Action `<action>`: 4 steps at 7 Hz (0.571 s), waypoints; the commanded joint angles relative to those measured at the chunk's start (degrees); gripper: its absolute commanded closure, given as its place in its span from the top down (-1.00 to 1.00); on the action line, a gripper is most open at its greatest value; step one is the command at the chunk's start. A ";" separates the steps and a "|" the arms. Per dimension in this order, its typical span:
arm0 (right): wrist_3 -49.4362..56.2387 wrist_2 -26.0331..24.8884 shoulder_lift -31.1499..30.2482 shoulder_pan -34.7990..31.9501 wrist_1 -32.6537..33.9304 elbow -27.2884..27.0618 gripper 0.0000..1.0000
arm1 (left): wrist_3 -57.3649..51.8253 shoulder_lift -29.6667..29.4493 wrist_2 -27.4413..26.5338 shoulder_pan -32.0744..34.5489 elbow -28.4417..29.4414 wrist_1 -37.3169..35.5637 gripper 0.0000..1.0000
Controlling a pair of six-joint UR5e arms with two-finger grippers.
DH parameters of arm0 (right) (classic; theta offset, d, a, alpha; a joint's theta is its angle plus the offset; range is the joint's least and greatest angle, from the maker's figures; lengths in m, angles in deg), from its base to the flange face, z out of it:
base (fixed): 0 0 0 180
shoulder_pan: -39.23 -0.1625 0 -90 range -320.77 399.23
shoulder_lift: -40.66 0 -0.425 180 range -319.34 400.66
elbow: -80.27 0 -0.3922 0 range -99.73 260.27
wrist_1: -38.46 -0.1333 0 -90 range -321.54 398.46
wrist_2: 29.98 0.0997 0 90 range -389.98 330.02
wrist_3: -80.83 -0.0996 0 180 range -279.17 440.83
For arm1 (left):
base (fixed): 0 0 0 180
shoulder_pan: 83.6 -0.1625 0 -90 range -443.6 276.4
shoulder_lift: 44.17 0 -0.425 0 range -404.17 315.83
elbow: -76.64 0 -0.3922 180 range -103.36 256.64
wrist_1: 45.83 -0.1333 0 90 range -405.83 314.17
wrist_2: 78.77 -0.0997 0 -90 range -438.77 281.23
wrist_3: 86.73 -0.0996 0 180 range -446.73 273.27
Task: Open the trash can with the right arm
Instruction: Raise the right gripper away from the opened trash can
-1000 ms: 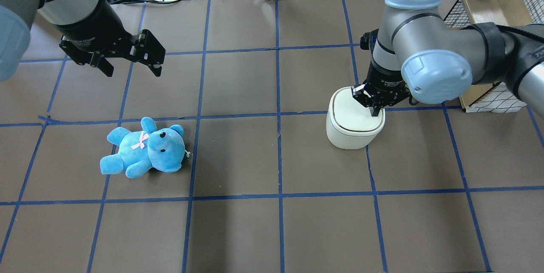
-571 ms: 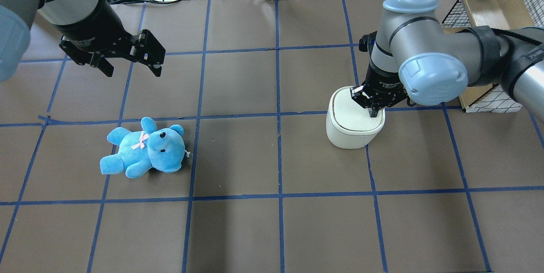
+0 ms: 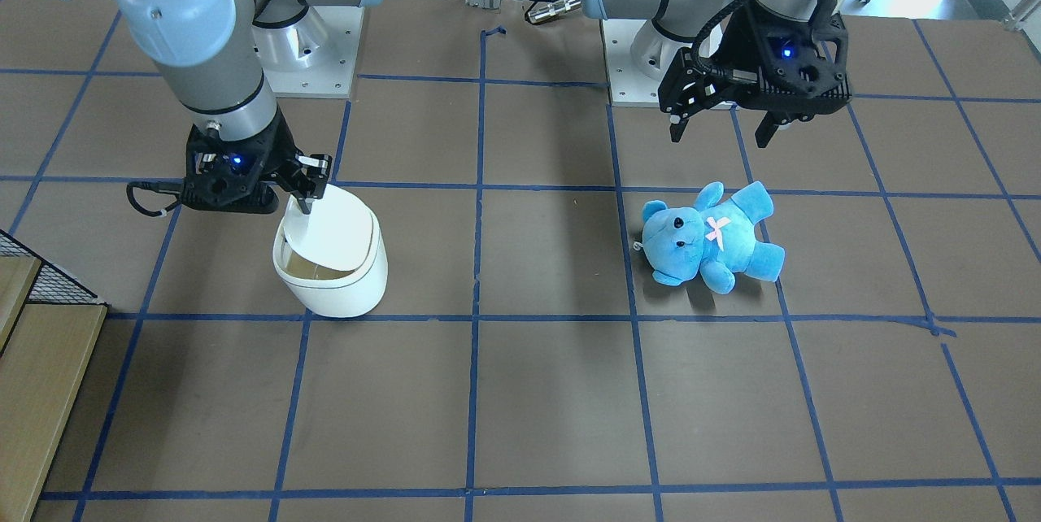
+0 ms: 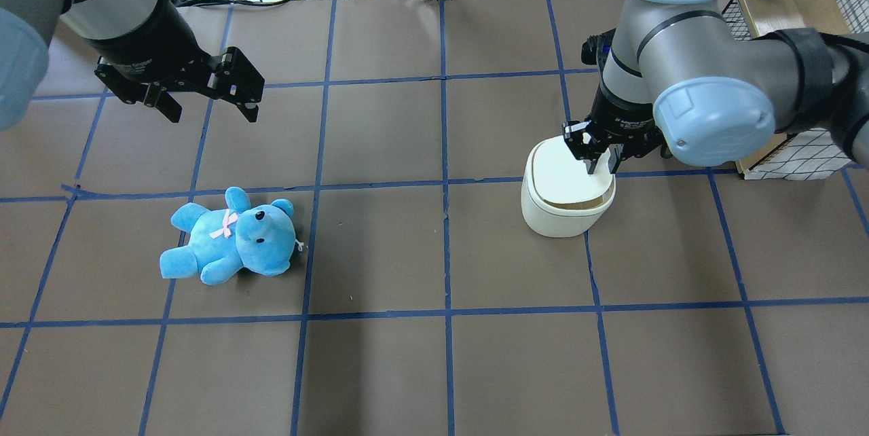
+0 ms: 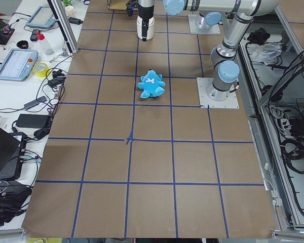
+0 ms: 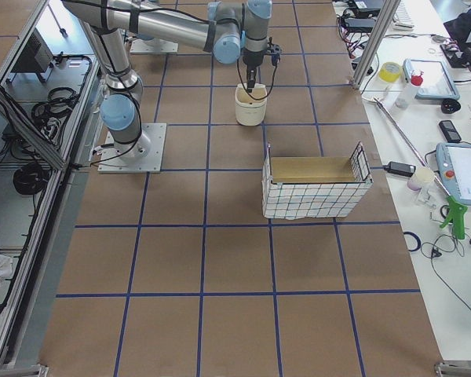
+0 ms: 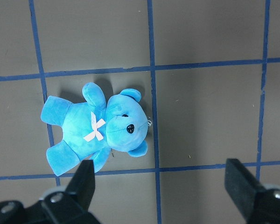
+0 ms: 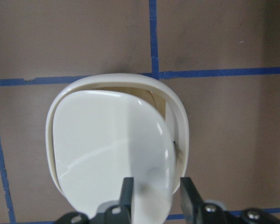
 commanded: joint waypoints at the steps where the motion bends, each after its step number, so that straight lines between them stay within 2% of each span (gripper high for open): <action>1: 0.03 0.52 -0.62 -0.12 -3.90 9.69 1.00 | 0.00 0.00 0.00 0.00 0.00 0.00 1.00; 2: 0.03 -0.17 -0.53 -0.03 -5.85 12.09 1.00 | 0.00 0.00 0.00 0.00 0.00 0.00 1.00; 4: -0.23 -0.27 -0.53 -0.03 -7.97 12.99 1.00 | 0.00 0.00 0.00 0.00 0.00 0.00 1.00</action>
